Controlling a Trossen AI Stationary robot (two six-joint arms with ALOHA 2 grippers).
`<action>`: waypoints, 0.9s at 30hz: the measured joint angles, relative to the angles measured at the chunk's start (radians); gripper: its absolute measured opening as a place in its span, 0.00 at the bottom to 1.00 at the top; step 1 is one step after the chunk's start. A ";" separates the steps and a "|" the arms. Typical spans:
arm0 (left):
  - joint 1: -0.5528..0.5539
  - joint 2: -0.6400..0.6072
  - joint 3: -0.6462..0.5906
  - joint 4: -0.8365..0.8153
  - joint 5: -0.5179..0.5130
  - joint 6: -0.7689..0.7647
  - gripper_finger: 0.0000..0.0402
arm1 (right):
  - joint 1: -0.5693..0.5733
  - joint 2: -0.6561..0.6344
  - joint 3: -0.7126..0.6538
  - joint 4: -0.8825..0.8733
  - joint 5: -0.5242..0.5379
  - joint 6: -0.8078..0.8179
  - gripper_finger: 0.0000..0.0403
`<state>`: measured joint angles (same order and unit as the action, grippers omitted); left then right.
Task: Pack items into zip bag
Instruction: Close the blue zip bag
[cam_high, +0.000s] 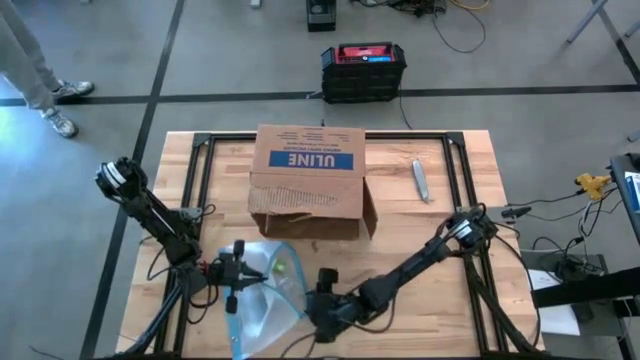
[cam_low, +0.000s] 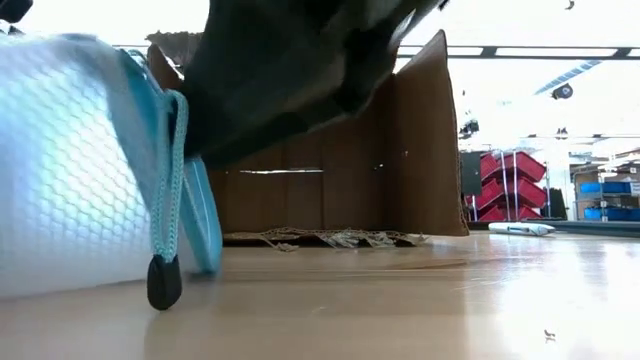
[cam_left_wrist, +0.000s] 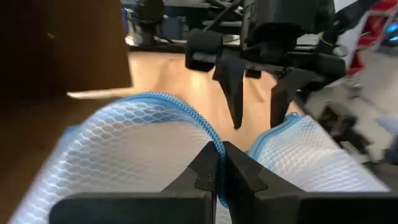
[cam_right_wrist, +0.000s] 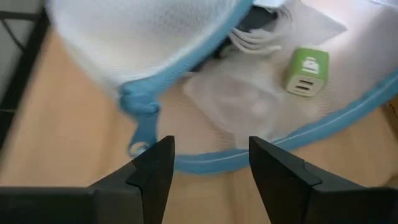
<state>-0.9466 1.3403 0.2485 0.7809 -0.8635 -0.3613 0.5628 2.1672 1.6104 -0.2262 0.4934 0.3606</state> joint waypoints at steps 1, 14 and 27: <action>0.000 0.000 0.000 0.000 0.015 -0.026 0.03 | 0.009 -0.002 0.000 0.003 0.000 0.012 0.47; -0.002 0.112 0.113 0.073 -0.017 -0.144 0.34 | 0.087 0.050 -0.003 0.065 0.004 0.145 0.46; -0.009 0.646 0.663 0.002 0.045 -0.021 0.43 | 0.097 0.103 -0.003 0.097 0.011 0.217 0.23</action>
<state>-0.9557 1.9862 0.9120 0.7824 -0.8190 -0.3822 0.6594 2.2704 1.6073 -0.1288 0.5046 0.5778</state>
